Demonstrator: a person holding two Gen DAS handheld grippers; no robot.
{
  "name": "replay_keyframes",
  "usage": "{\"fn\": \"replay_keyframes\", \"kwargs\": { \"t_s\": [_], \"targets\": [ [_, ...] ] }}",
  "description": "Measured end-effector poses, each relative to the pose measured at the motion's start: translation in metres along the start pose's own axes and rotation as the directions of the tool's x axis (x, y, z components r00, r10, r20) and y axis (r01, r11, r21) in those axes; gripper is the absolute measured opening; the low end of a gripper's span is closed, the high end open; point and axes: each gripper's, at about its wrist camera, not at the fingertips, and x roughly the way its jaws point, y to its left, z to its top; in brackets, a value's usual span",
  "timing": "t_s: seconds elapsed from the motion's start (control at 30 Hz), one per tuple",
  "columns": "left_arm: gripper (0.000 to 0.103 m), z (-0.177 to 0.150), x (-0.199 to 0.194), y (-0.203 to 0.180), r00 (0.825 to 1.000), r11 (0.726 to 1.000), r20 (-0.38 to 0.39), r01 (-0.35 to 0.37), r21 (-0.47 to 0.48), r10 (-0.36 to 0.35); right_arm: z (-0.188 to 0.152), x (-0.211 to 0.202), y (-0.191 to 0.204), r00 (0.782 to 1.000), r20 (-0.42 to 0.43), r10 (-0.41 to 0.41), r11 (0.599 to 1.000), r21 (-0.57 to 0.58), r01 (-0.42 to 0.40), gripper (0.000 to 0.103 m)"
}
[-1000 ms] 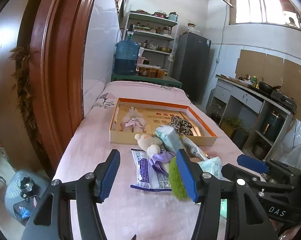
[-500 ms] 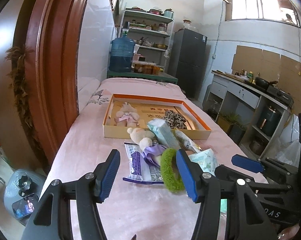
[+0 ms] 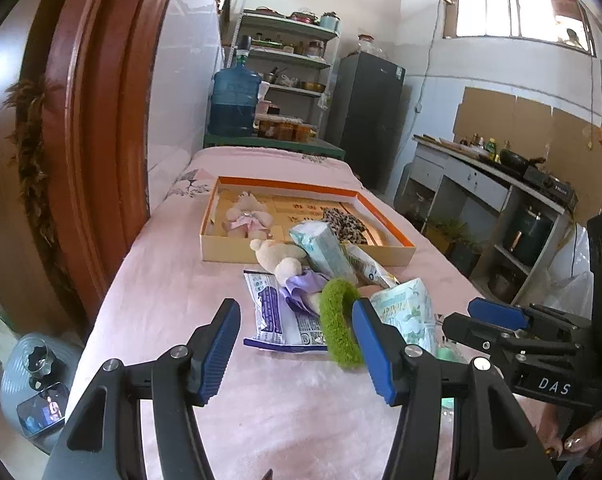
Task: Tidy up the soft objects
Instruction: 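Grasp the green fuzzy ring with the left gripper while the right gripper grasps the white wipes pack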
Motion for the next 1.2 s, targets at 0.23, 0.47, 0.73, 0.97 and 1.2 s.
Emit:
{"fn": "replay_keyframes", "kwargs": {
  "t_s": [0.23,0.47,0.73,0.97,1.2],
  "targets": [
    [0.058,-0.002,0.010,-0.003,0.999,1.000,-0.030,0.022,0.005,-0.022,0.006,0.016,0.007,0.997,-0.034,0.072,0.997,0.040,-0.070,0.056],
    [0.057,0.001,0.023,-0.010,0.996,0.998,-0.066,0.067,0.013,-0.066,0.011,0.041,0.008,0.994,-0.079,0.077,0.996,0.056,-0.073,0.056],
    [0.057,0.006,0.049,-0.016,0.973,0.984,-0.147,0.175,-0.022,-0.177,0.005,0.049,-0.017,0.987,-0.101,0.122,0.982,0.159,-0.105,0.051],
    [0.035,0.003,0.078,-0.002,0.931,0.950,-0.216,0.261,-0.173,-0.295,0.002,0.051,-0.023,0.982,-0.098,0.160,0.972,0.189,-0.139,0.050],
    [0.016,-0.002,0.082,0.009,0.931,0.948,-0.217,0.252,-0.194,-0.292,0.003,0.053,-0.014,0.969,-0.105,0.222,0.963,0.178,-0.201,0.050]
  ]
}}
